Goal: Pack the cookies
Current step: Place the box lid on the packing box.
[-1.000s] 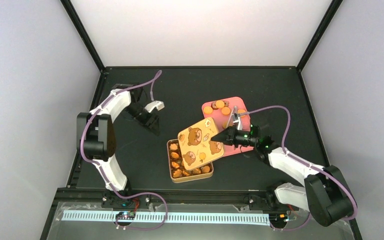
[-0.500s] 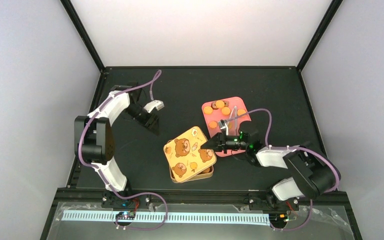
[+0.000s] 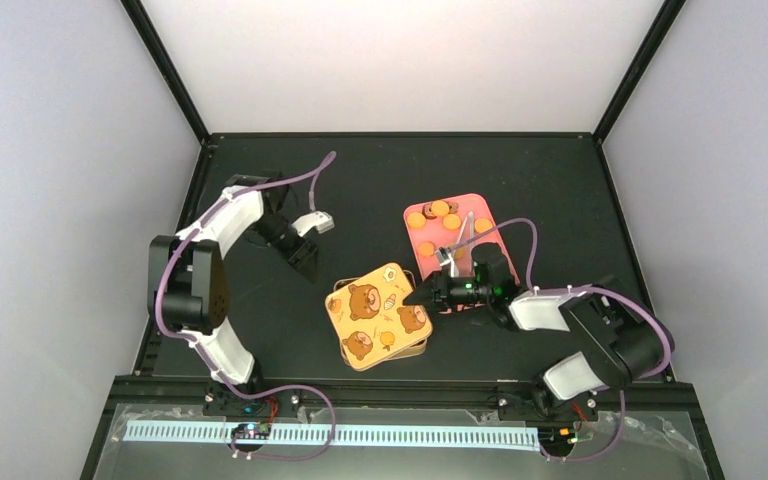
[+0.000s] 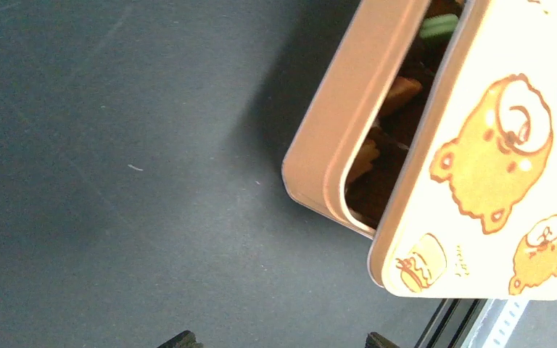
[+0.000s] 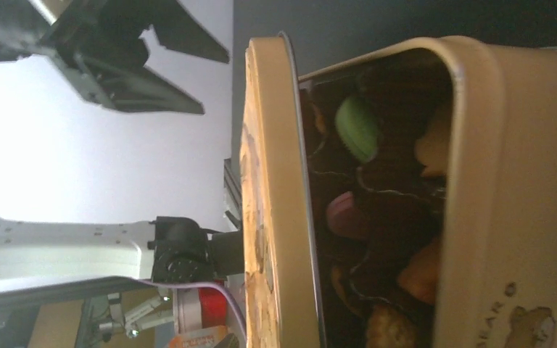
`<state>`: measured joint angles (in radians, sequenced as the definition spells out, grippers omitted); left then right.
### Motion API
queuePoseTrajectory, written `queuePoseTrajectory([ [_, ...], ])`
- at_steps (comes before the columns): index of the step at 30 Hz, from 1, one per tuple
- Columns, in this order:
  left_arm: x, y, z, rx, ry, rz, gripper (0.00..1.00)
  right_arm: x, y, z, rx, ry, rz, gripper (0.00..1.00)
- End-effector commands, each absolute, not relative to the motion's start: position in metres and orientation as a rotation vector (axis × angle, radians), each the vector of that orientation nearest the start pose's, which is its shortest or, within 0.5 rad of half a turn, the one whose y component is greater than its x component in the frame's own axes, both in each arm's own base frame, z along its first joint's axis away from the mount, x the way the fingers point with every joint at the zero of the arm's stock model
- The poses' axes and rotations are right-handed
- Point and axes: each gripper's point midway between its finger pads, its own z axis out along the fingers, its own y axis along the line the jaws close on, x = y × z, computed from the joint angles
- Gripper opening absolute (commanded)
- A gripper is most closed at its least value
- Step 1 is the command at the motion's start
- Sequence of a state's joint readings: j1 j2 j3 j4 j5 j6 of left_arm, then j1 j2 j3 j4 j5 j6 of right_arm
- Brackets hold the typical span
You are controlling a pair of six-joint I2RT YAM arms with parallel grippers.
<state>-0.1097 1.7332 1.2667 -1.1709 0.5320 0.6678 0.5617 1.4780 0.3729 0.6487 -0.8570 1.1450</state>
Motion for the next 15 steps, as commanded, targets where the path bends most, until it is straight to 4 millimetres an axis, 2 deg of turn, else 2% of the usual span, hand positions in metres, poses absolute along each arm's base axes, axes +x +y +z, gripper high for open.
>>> queuePoseTrajectory([
  [1,0.257,-0.124,0.103,1.295,2.684,-0.776,0.61,0.213,0.284,0.09,-0.007,2.469,1.716,0.32],
  [3,0.247,-0.125,0.095,1.358,2.682,-0.745,0.61,0.214,0.283,0.089,-0.013,2.477,1.69,0.36],
  [5,0.242,-0.128,0.095,1.396,2.656,-0.748,0.63,0.214,0.282,0.091,-0.039,2.474,1.672,0.42],
  [9,0.241,-0.131,0.094,1.425,2.645,-0.763,0.63,0.212,0.277,0.088,-0.086,2.525,1.574,0.53],
  [15,0.249,-0.125,0.084,1.437,2.665,-0.638,0.64,0.213,0.262,0.08,-0.166,2.605,1.353,0.61],
])
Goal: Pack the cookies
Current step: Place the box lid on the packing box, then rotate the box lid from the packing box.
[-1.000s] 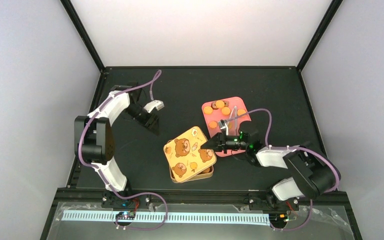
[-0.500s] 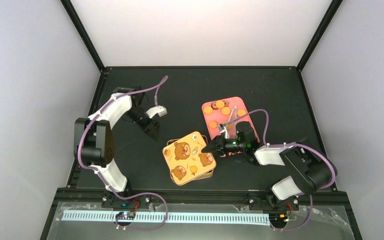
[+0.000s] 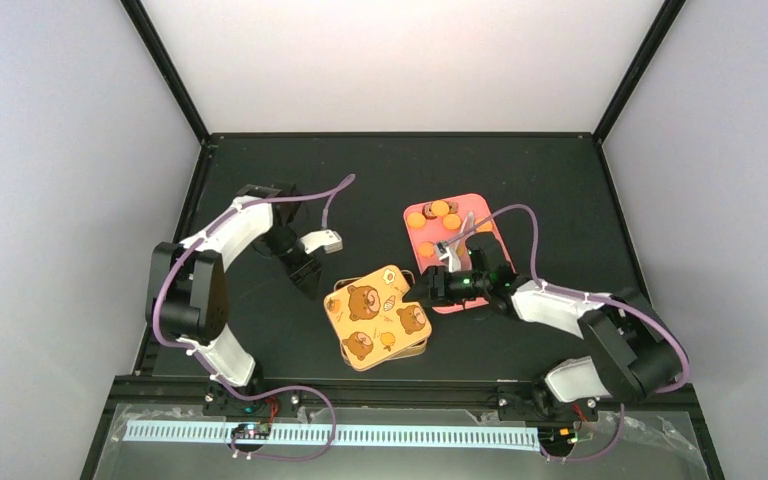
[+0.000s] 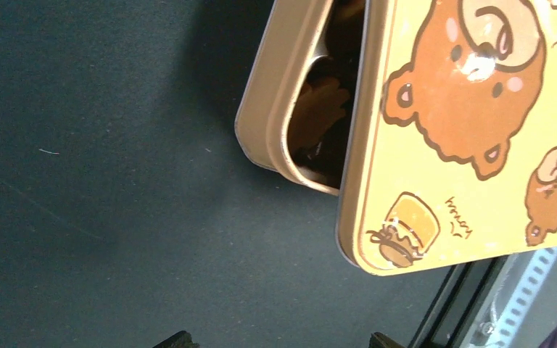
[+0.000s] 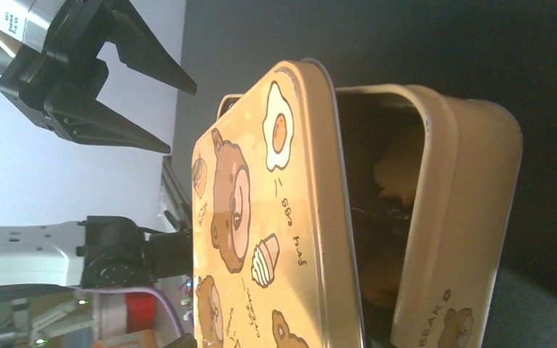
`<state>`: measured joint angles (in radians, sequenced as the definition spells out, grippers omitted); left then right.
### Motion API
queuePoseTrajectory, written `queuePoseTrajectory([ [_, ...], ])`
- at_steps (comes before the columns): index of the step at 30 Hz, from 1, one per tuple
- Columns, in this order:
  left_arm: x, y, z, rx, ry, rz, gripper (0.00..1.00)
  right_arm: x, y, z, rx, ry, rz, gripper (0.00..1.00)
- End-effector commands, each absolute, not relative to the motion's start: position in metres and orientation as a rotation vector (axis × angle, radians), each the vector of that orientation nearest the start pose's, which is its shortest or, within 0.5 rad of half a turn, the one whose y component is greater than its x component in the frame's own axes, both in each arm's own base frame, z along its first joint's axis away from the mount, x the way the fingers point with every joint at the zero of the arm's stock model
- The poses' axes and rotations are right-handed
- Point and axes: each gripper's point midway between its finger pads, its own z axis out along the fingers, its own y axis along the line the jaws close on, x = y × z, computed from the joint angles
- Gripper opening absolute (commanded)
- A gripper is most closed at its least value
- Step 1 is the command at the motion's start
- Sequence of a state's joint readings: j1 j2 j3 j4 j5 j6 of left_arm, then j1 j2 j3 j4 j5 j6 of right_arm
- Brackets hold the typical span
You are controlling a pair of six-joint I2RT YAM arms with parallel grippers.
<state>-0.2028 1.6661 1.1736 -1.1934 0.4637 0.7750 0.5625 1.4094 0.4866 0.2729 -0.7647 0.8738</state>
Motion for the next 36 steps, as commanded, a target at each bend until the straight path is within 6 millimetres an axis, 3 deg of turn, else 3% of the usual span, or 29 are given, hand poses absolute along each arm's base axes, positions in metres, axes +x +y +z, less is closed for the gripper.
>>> queuePoseTrajectory([
  [1,0.25,-0.124,0.085,1.435,2.661,-0.634,0.64,0.212,0.258,0.078,-0.178,2.619,1.314,0.62],
  [9,0.235,-0.127,0.077,1.501,2.653,-0.595,0.64,0.209,0.233,0.071,-0.243,2.689,1.051,0.63],
  [13,0.232,-0.127,0.067,1.516,2.677,-0.525,0.63,0.21,0.237,0.072,-0.261,2.678,1.049,0.63],
  [20,0.228,-0.131,0.065,1.53,2.66,-0.465,0.63,0.205,0.251,0.069,-0.288,2.676,1.012,0.64],
  [36,0.261,-0.155,0.071,1.37,2.648,-0.315,0.63,0.195,0.249,0.069,-0.27,2.672,0.912,0.57],
])
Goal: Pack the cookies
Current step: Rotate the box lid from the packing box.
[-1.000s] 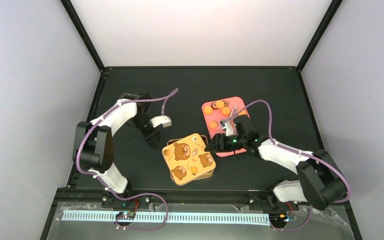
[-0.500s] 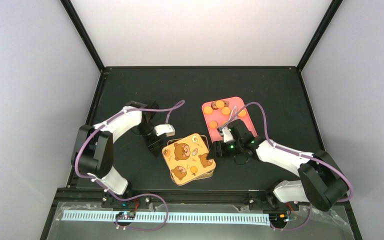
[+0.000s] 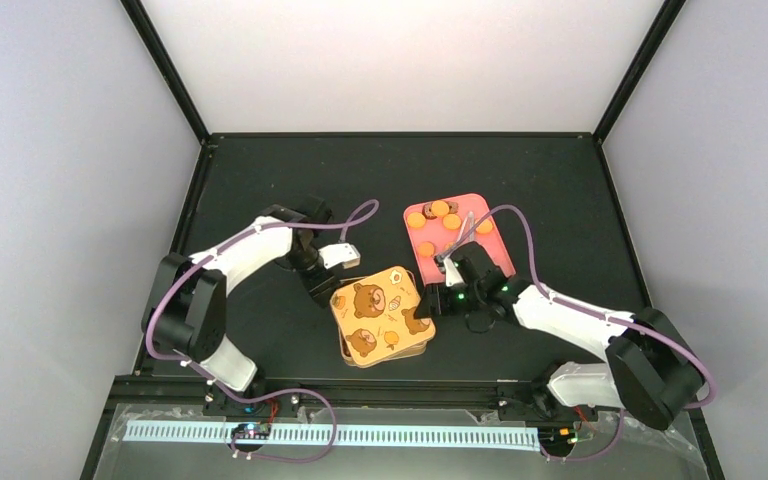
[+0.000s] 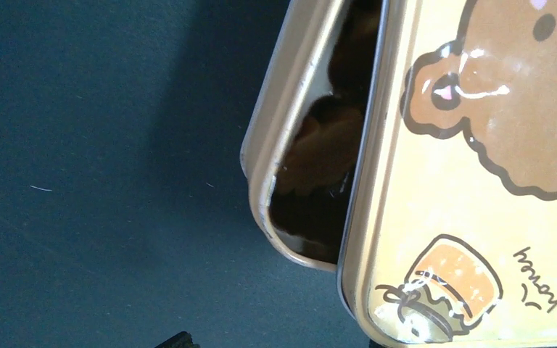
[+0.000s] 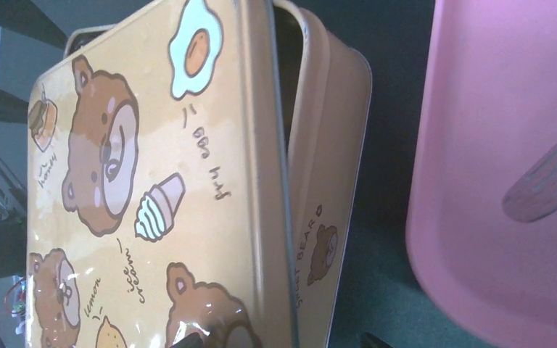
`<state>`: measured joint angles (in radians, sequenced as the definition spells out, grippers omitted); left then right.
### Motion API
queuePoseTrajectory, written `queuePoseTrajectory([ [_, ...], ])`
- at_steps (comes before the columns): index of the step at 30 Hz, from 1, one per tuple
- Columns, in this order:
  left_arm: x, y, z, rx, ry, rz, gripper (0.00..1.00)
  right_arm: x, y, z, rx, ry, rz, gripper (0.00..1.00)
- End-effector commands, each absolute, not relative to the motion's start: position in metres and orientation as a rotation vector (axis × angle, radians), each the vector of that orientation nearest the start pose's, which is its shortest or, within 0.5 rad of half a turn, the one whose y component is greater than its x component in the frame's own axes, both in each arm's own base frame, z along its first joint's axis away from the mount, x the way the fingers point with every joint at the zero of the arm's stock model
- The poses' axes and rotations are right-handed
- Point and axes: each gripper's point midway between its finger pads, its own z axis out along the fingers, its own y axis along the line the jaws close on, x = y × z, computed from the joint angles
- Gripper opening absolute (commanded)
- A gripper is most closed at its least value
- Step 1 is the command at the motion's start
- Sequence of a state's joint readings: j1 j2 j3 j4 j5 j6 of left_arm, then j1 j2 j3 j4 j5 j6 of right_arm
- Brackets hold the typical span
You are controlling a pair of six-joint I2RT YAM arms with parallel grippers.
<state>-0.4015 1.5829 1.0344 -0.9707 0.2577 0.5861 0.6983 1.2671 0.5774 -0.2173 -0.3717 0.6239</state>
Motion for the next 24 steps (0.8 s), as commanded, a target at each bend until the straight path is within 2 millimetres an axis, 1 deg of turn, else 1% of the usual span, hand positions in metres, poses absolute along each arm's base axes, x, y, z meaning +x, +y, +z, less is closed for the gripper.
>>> queuePoseTrajectory([
  [1,0.266,-0.154,0.072,1.358,2.652,-0.292,0.63,0.194,0.25,0.069,-0.276,2.675,0.908,0.56],
  [6,0.284,-0.145,0.076,1.301,2.651,-0.162,0.63,0.189,0.252,0.067,-0.281,2.691,0.875,0.49],
  [8,0.285,-0.14,0.08,1.293,2.65,-0.13,0.64,0.189,0.249,0.066,-0.267,2.703,0.846,0.45],
  [9,0.282,-0.137,0.081,1.3,2.653,-0.122,0.65,0.19,0.248,0.066,-0.256,2.702,0.834,0.45],
  [13,0.262,-0.12,0.083,1.372,2.656,-0.07,0.65,0.193,0.245,0.07,-0.215,2.683,0.819,0.44],
  [15,0.248,-0.116,0.085,1.424,2.632,-0.083,0.66,0.193,0.245,0.071,-0.212,2.682,0.814,0.44],
  [16,0.238,-0.116,0.085,1.459,2.623,-0.118,0.66,0.193,0.246,0.071,-0.211,2.684,0.814,0.44],
  [19,0.208,-0.129,0.091,1.593,2.544,-0.3,0.67,0.194,0.248,0.071,-0.228,2.684,0.795,0.44],
  [20,0.202,-0.133,0.091,1.626,2.52,-0.329,0.67,0.195,0.249,0.072,-0.231,2.68,0.79,0.44],
  [22,0.196,-0.14,0.086,1.673,2.496,-0.336,0.68,0.197,0.251,0.073,-0.239,2.675,0.782,0.44],
  [24,0.197,-0.144,0.077,1.691,2.501,-0.303,0.68,0.197,0.252,0.074,-0.247,2.677,0.759,0.44],
])
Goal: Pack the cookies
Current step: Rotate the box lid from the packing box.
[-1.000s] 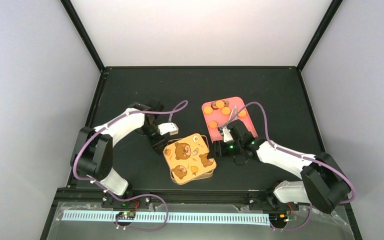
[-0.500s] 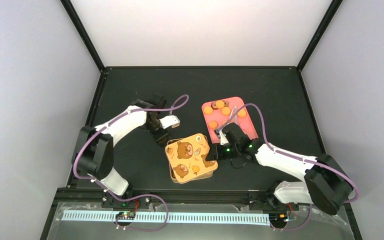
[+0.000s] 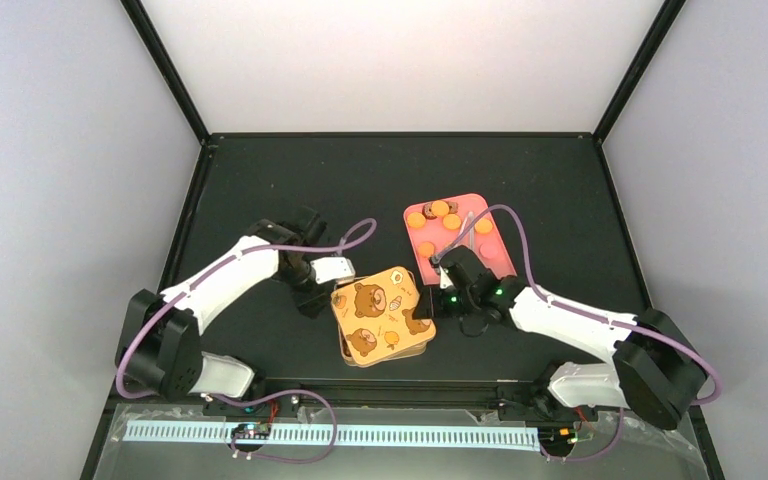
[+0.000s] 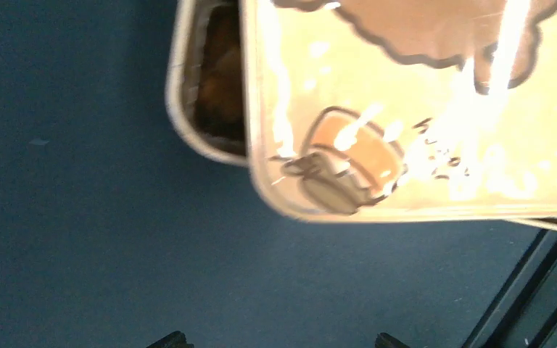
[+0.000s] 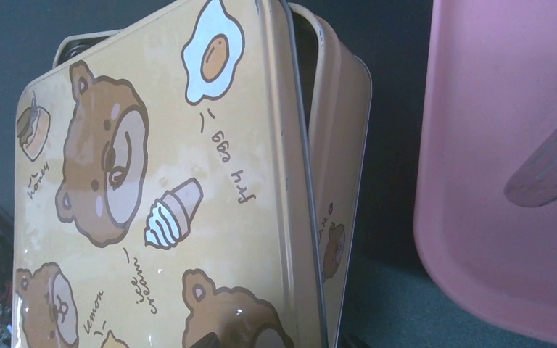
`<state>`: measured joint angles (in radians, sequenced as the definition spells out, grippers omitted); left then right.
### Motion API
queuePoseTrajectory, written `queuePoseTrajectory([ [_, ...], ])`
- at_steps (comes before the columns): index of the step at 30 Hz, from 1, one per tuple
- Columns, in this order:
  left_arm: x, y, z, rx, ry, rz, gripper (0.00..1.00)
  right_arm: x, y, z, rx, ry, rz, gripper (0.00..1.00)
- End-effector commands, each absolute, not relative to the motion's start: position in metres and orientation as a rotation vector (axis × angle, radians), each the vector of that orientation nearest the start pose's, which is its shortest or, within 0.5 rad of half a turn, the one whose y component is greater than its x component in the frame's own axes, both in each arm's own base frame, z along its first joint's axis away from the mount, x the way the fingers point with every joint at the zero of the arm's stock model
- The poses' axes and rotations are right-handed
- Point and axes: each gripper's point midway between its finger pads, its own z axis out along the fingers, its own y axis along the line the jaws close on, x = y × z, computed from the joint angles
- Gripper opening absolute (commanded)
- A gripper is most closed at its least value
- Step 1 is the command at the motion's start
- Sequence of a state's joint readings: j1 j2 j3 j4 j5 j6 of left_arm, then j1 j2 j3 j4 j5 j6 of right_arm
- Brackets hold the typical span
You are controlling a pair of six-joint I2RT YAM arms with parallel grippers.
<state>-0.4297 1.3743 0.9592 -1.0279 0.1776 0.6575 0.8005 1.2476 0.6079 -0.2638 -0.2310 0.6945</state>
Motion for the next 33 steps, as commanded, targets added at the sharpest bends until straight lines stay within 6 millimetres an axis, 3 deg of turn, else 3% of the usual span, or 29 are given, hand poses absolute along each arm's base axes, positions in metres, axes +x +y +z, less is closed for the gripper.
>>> queuePoseTrajectory([
  [1,0.198,-0.145,0.073,1.687,2.516,-0.292,0.67,0.196,0.253,0.075,-0.252,2.679,0.748,0.43],
  [11,0.234,-0.153,0.049,1.584,2.58,-0.165,0.64,0.185,0.259,0.08,-0.301,2.679,0.701,0.41],
  [21,0.259,-0.159,0.051,1.463,2.601,-0.107,0.62,0.178,0.265,0.076,-0.32,2.688,0.709,0.39],
  [33,0.274,-0.154,0.055,1.418,2.608,-0.07,0.61,0.184,0.278,0.087,-0.36,2.668,0.733,0.39],
])
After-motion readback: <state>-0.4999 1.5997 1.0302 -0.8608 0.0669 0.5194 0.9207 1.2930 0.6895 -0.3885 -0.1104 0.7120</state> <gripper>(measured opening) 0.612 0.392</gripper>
